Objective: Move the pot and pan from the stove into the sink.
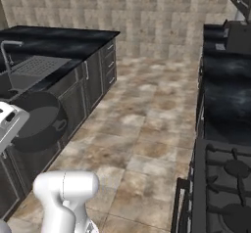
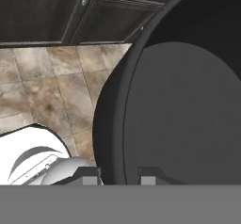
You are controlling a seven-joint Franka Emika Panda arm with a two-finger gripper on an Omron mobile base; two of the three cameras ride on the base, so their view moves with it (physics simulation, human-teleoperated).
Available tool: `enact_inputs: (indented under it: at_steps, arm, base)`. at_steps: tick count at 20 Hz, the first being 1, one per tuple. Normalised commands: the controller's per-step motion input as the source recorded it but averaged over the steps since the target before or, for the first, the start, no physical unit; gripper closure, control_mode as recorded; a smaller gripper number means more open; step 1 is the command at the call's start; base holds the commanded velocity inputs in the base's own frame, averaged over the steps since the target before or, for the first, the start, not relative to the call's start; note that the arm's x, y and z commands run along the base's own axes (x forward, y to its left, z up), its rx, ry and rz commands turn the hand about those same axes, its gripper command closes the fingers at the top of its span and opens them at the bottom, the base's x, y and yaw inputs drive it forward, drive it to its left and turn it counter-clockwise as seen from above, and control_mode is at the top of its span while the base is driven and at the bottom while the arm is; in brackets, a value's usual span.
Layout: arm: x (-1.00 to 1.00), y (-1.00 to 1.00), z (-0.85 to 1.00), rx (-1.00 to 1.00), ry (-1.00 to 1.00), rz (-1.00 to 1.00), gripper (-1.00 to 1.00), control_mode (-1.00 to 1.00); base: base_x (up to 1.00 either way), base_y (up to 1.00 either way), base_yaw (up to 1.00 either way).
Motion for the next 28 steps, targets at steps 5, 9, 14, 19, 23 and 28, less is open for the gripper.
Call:
enact_inputs:
  at_steps: [5,9,14,19,23,28]
  arm:
    - [0.0,0.0,0.0,0.0,0.0,0.0,1.0,1.0]
    - [0.0,0.0,0.0,0.0,0.0,0.0,1.0,1.0]
    - [0.0,0.0,0.0,0.0,0.0,0.0,1.0,1.0]
    - [0.0,0.0,0.0,0.0,0.0,0.0,1.0,1.0]
    - [0.0,0.0,0.0,0.0,0.0,0.0,1.0,1.0]
    - [0.0,0.0,0.0,0.0,0.0,0.0,1.0,1.0]
  base:
    - [-0.05,0.0,0.5]
    - [-0.05,0.0,0.5]
    - [-0.05,0.0,0.5]
    - [-0.05,0.0,0.5]
    - [-0.05,0.0,0.5]
    - [-0.06,0.0,0.5]
